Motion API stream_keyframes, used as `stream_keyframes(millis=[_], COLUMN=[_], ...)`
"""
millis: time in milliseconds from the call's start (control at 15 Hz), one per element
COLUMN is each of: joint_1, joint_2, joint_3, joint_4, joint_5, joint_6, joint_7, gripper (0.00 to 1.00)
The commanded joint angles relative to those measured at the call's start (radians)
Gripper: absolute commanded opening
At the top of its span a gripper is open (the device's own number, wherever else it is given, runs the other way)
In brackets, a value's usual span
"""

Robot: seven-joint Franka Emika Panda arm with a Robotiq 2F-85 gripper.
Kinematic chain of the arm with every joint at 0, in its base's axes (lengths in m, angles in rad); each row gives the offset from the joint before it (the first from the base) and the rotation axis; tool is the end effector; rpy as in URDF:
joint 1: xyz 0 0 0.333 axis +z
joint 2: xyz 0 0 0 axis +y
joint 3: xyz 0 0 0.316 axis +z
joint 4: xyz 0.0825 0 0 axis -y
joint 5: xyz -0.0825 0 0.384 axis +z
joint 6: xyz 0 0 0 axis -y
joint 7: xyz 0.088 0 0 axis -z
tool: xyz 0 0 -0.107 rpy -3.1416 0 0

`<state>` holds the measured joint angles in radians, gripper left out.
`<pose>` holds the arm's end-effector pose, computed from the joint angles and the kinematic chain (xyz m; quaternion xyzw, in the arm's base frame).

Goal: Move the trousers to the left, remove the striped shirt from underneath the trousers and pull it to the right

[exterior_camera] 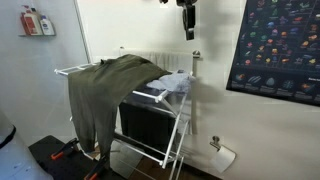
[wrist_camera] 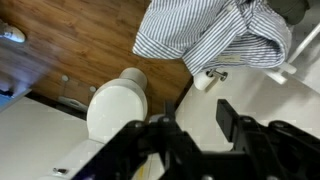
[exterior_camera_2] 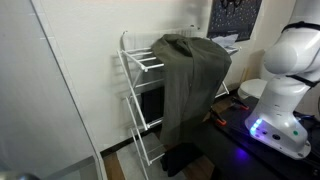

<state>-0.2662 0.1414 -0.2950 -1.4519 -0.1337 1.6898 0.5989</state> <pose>0.5152 -0.3233 0.6148 0.8360 -0.5394 0.0528 0.0860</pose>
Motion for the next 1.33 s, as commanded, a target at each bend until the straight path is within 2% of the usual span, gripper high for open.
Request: stream_keyframes(millis=[0,200,400,533,1000,1267], joint_1=[0.058,0.104,0.139,0.149,0.163,0.176], joint_2=[-0.016,-0.027,-0.018,-0.013,-0.043,-0.055], joint_3=[0.042,0.084,0.123,0.147,0.186,0.203], joint_4=[-0.038,-0.082,-0.118,-0.158,-0.336,-0.435], joint_5=[-0.026,-0.012,0.026,0.09,0.312,0.385], joint_6=[0.08,0.155,0.132,0.118,0.193,0.224], joint_7=[0.044,0.045,0.013,-0.023,-0.158,-0.264], gripper=[0.79,1.0,1.0,1.0,1.0,1.0])
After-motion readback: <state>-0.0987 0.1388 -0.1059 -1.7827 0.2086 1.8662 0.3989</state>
